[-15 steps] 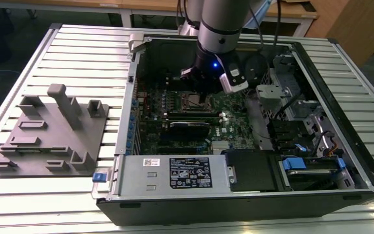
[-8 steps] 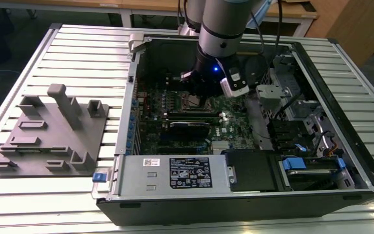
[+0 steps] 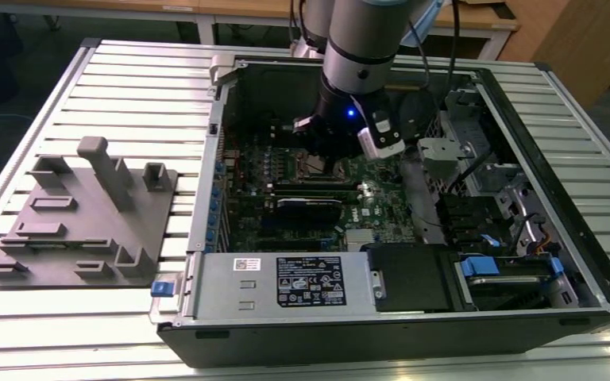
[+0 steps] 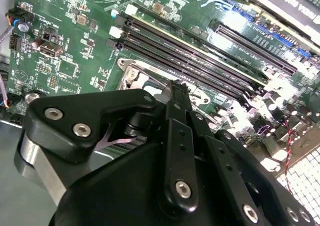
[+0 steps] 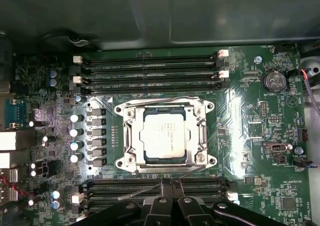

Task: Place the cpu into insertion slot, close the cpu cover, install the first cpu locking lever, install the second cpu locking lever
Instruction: 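Install the second cpu locking lever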

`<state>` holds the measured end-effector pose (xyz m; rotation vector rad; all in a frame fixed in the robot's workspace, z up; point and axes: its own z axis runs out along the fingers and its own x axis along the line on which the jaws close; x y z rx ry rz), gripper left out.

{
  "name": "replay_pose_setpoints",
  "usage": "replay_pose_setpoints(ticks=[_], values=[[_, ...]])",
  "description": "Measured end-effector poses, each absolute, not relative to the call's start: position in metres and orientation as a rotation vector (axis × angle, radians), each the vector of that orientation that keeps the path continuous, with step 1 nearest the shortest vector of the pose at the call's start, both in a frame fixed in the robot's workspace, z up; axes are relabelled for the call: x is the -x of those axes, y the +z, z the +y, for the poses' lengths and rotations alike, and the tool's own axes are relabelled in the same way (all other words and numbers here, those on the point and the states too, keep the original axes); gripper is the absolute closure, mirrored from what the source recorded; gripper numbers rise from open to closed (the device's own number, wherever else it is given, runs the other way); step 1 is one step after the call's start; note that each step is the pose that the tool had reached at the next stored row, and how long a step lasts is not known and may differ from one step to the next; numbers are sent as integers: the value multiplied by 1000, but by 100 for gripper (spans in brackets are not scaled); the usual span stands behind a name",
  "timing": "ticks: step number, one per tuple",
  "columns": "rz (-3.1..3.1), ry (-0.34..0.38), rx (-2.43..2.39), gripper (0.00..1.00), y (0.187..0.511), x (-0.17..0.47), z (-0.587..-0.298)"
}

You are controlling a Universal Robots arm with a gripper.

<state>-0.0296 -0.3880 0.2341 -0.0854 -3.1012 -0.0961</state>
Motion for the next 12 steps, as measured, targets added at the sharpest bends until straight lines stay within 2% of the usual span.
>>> replay_pose_setpoints(ticks=[7, 12], values=[[-3095, -108, 86, 90, 234, 30, -390], [-3092, -150, 85, 90, 232, 38, -391]])
